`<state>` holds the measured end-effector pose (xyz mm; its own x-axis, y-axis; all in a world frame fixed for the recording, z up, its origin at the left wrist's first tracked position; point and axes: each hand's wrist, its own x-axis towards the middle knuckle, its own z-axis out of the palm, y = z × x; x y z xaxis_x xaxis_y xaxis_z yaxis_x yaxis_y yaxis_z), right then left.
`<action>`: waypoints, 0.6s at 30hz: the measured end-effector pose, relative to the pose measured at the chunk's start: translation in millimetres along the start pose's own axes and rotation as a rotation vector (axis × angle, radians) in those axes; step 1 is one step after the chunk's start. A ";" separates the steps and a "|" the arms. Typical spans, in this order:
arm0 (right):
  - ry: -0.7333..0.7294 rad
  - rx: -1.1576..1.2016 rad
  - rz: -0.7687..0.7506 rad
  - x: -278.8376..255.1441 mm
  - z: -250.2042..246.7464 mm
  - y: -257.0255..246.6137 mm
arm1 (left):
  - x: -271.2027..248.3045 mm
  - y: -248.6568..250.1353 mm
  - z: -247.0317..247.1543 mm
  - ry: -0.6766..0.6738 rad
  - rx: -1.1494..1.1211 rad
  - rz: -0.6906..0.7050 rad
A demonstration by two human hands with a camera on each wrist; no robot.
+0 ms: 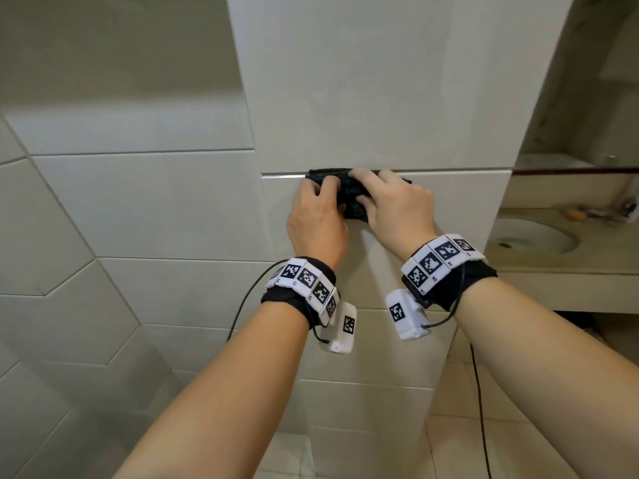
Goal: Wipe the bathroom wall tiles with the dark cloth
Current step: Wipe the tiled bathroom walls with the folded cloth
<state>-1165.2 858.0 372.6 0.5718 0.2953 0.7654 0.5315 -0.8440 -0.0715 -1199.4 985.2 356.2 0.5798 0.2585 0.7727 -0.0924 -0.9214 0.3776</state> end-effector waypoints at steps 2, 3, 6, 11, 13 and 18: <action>0.005 -0.022 0.012 -6.8 -10.0 25.7 | -5.1 23.2 12.4 0.001 -0.025 0.021; 0.004 -0.030 0.016 -10.5 -15.8 39.8 | -7.6 35.9 18.7 0.001 -0.037 0.029; 0.010 -0.045 0.020 -21.7 -33.7 82.8 | -14.6 77.0 36.3 -0.013 -0.070 0.042; 0.030 -0.080 0.021 -31.9 -57.9 134.0 | -24.0 127.0 59.8 -0.024 -0.107 0.064; 0.033 -0.065 0.029 -35.4 -59.9 143.4 | -25.9 136.0 63.9 -0.023 -0.113 0.071; 0.116 -0.035 0.043 -42.7 -47.7 143.5 | -28.2 136.0 67.8 -0.024 -0.125 0.087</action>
<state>-1143.2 702.9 360.1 0.5165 0.2065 0.8310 0.4848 -0.8705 -0.0850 -1173.4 833.0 351.1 0.5839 0.1711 0.7936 -0.2419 -0.8964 0.3713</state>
